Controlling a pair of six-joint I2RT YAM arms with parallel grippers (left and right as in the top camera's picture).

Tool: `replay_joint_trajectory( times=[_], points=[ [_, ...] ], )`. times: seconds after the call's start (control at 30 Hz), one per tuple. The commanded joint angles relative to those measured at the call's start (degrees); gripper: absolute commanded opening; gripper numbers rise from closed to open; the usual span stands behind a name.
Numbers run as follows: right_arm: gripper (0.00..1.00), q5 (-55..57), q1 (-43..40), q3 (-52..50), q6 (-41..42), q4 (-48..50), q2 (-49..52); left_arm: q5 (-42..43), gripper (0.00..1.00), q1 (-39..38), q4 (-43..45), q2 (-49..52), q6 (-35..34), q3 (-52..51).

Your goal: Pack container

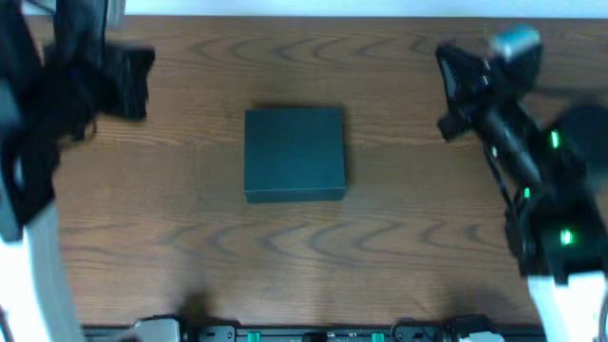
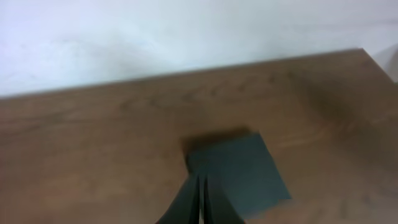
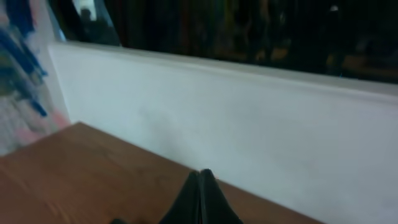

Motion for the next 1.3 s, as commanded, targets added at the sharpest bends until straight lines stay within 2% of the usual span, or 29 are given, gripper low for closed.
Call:
replay_joint_trajectory(
  times=[0.0,0.1,0.17,0.2,0.23,0.27,0.3,0.33,0.37,0.53,0.83,1.03,1.13,1.2,1.27],
  points=[
    [0.02,0.5,0.3,-3.5,5.0,1.3,-4.2,2.8,0.06,-0.3,1.1,-6.2,1.4,-8.9],
    [0.02,-0.1,0.3,-3.5,9.2,-1.4,-7.7,3.1,0.06,-2.2,2.5,-13.7,-0.2,-15.6],
    [0.08,-0.7,0.3,-3.5,11.3,-7.8,-9.2,2.9,0.06,-3.3,1.8,-17.4,-0.2,-18.2],
    [0.14,-1.1,0.3,-3.5,11.9,-11.0,-9.5,2.7,0.08,-3.4,1.0,-18.7,-0.2,-18.9],
    [0.24,-1.9,0.3,-3.5,12.5,-14.4,-9.7,2.8,0.2,-3.4,-0.1,-19.9,-0.2,-19.4],
    [0.38,-2.7,0.3,-3.5,12.5,-17.6,-9.6,2.8,0.42,-3.4,-1.3,-20.6,-0.2,-19.5],
    [0.54,-2.9,0.3,-3.5,12.5,-20.3,-9.6,2.8,0.97,-3.4,-2.4,-21.2,-0.2,-19.5],
    [0.86,-2.9,0.3,-3.5,12.5,-23.0,-9.5,2.8,0.95,-3.4,-3.1,-21.7,-0.2,-19.5],
    [0.99,-2.9,0.3,-3.5,12.5,-25.4,-9.5,2.8,0.95,-3.4,-3.7,-22.0,-0.2,-19.5],
    [0.99,-2.0,0.3,-3.5,12.3,-35.7,-8.4,2.5,0.96,-3.4,-7.7,-22.4,-0.1,-19.5],
    [0.99,-2.0,0.3,-3.5,12.3,-49.2,-6.1,2.5,0.95,-3.4,-8.1,-22.4,-0.1,-19.5],
    [0.99,-2.0,0.3,-3.5,12.3,-50.6,-5.4,2.2,0.96,-3.4,-8.1,-22.4,-0.1,-19.5],
    [0.99,-2.0,0.3,-3.5,12.3,-50.6,-5.3,-5.0,0.95,-3.4,-9.0,-23.5,0.1,-19.5],
    [0.99,-2.0,0.3,-3.5,12.3,-50.6,-5.3,-5.2,0.95,-3.4,-9.0,-25.2,0.1,-20.4],
    [0.99,-2.0,0.3,-3.5,12.3,-50.6,-5.3,-6.3,0.95,-3.4,-5.0,-28.7,0.1,-25.0]
  ],
)
